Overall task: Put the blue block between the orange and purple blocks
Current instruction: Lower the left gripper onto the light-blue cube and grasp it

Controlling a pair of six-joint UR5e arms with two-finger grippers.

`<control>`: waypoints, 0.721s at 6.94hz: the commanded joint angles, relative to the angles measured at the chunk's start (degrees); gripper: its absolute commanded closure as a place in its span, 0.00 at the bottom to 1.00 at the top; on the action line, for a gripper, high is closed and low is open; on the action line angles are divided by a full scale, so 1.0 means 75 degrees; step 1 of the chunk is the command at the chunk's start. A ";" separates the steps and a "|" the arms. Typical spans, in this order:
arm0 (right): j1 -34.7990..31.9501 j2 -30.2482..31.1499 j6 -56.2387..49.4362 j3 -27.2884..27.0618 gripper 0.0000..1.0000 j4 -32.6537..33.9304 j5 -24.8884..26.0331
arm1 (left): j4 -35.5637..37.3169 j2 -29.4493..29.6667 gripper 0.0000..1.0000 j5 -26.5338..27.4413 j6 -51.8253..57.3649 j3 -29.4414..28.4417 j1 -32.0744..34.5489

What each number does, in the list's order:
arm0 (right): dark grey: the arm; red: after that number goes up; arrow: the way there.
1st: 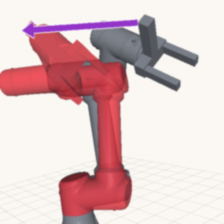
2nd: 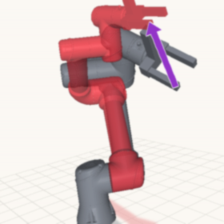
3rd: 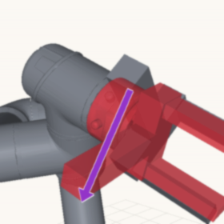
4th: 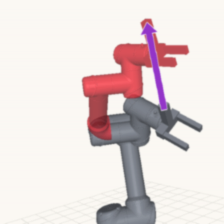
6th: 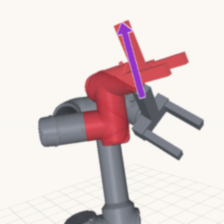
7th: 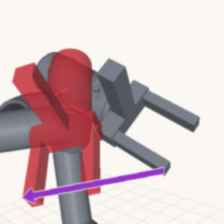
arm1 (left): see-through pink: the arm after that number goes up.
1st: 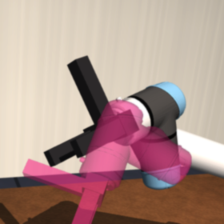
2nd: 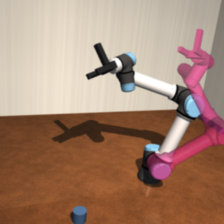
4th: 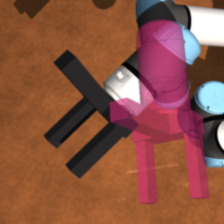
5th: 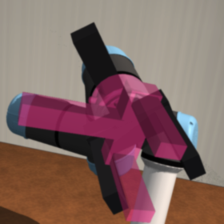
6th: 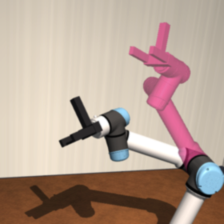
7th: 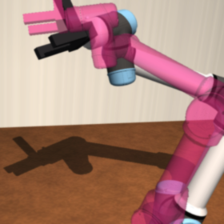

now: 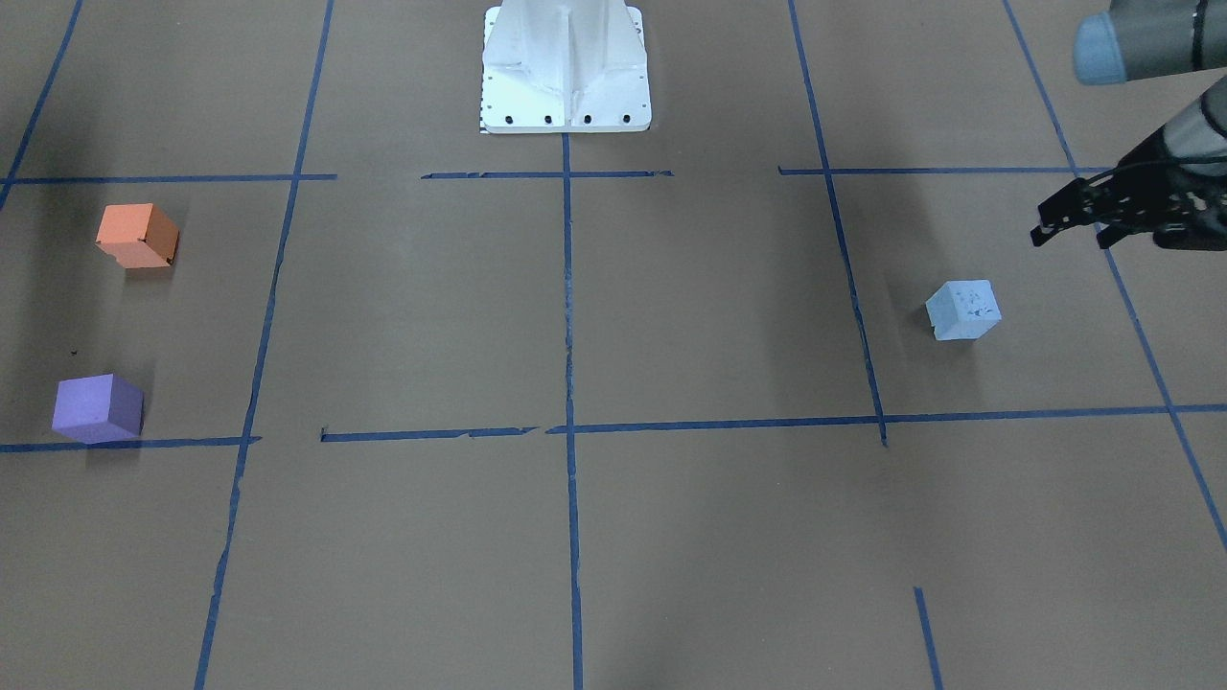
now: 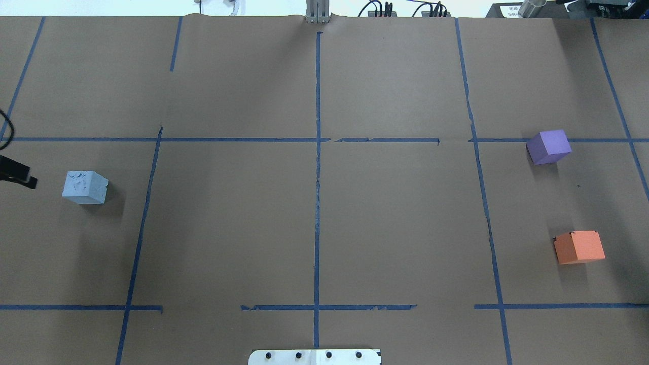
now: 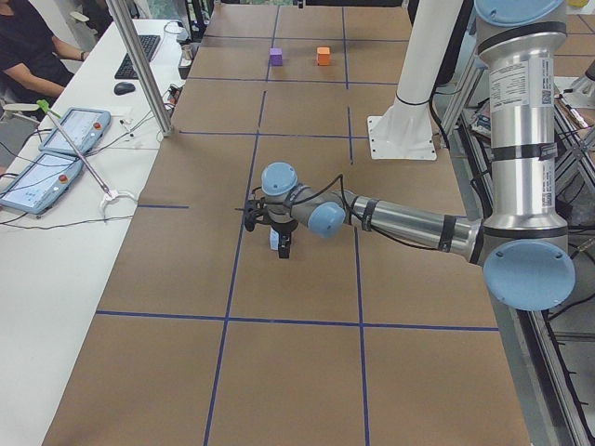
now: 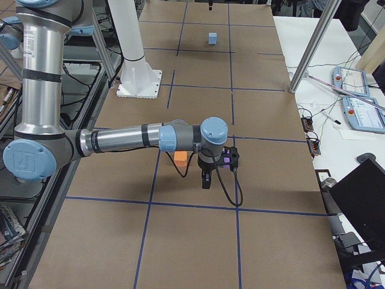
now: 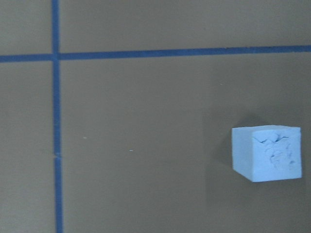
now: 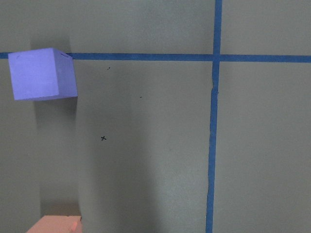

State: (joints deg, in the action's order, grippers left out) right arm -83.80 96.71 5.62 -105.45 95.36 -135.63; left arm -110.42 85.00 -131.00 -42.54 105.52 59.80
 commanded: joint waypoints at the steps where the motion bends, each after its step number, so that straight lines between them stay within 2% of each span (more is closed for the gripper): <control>1: 0.0006 -0.0004 0.0013 -0.0002 0.00 0.0000 0.0002 | -0.0254 0.0584 0.00 0.1199 -0.1324 -0.0193 -0.1361; 3: 0.0006 -0.0004 -0.0022 0.0010 0.00 0.0000 0.0002 | -0.0278 0.0609 0.00 0.1282 -0.1278 -0.0463 -0.1376; 5: 0.0006 -0.0004 -0.0046 -0.0002 0.00 -0.0023 0.0002 | -0.0278 0.1016 0.00 0.1283 -0.1231 -0.0895 -0.1376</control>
State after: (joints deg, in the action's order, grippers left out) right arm -83.76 96.68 5.40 -105.44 95.32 -135.62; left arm -112.52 90.82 -121.47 -51.99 100.84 49.55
